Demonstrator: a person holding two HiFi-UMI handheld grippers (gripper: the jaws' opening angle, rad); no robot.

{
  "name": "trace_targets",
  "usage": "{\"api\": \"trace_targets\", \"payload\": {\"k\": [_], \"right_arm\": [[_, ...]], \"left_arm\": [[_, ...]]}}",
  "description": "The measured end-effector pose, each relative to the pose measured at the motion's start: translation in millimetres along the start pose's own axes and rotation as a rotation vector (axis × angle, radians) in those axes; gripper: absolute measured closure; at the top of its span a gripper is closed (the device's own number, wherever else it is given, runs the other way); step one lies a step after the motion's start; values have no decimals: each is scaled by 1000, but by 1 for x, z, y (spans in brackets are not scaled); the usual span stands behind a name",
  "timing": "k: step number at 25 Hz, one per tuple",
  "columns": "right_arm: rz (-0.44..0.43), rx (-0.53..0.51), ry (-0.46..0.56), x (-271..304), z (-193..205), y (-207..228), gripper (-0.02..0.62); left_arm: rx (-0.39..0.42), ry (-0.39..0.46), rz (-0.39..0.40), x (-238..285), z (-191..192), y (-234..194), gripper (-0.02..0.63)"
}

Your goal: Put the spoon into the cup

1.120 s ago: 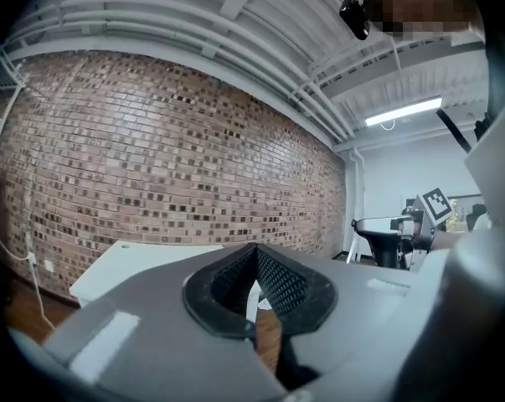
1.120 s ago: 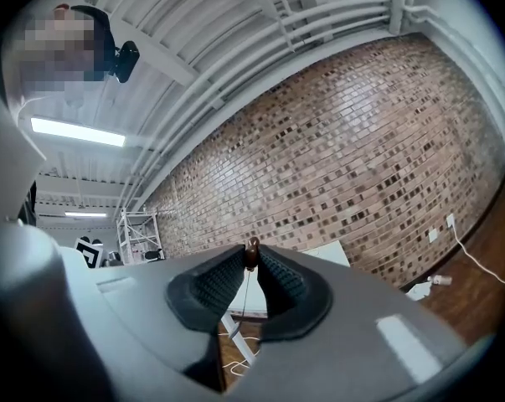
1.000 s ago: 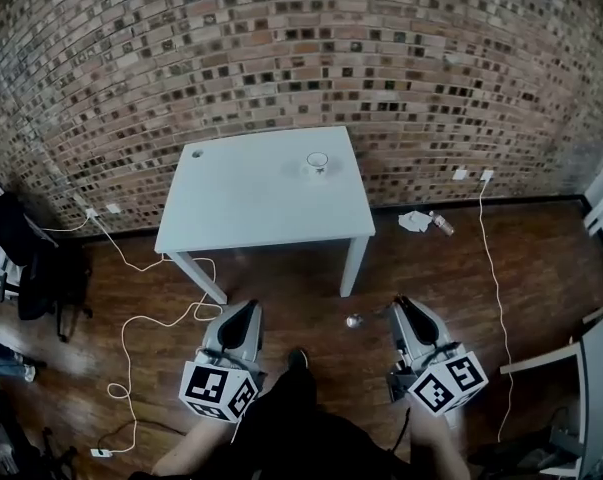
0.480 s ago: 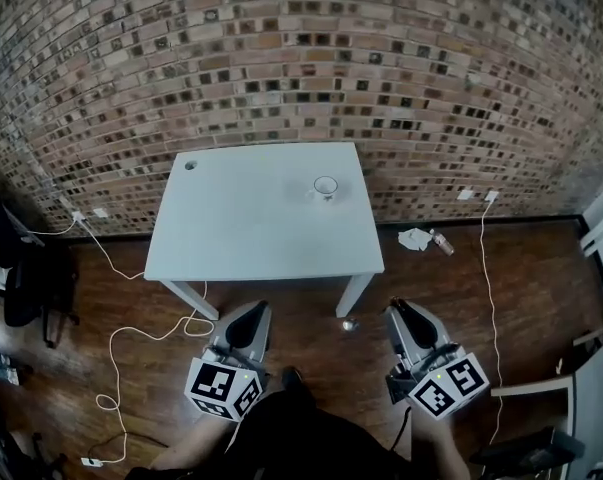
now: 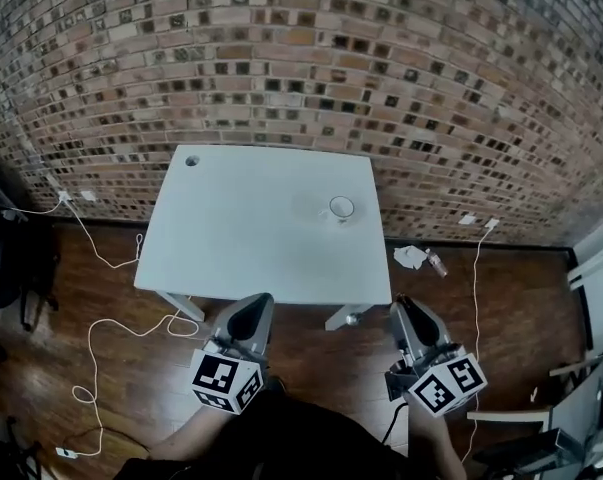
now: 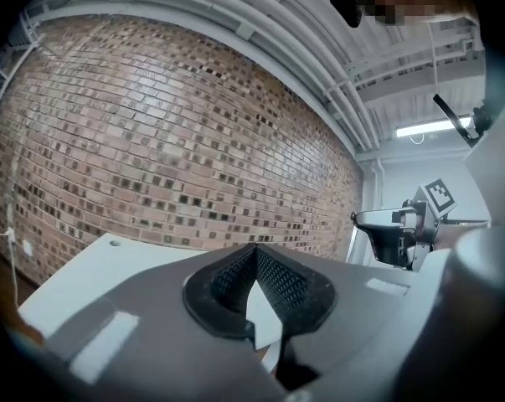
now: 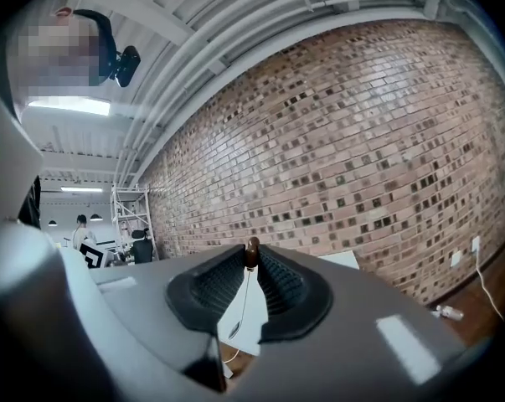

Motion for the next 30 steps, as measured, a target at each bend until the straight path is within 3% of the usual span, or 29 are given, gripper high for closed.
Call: {"api": "trace_targets", "payload": {"k": [11,17,22,30], "right_arm": [[-11,37,-18,78,-4,26,538],[12,50,2,122,-2,60,538],[45,121,3,163,5,106,538],[111,74,-27,246,24,179,538]], "left_arm": [[-24,-3,-7,27,-6,-31,614],[-35,-3,-115,31,-5,-50,614],[-10,41,-182,43,-25,-59,614],[39,60,-280,64,-43,-69,614]]}}
Point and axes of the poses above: the fingertips, and each gripper's own axes: x forward along the fingers, y to its right, z out of its underside, the point moved 10 cm from there along -x, backward along the fingers, and after that the axes turned 1 degree about z, right-handed, at the moved point
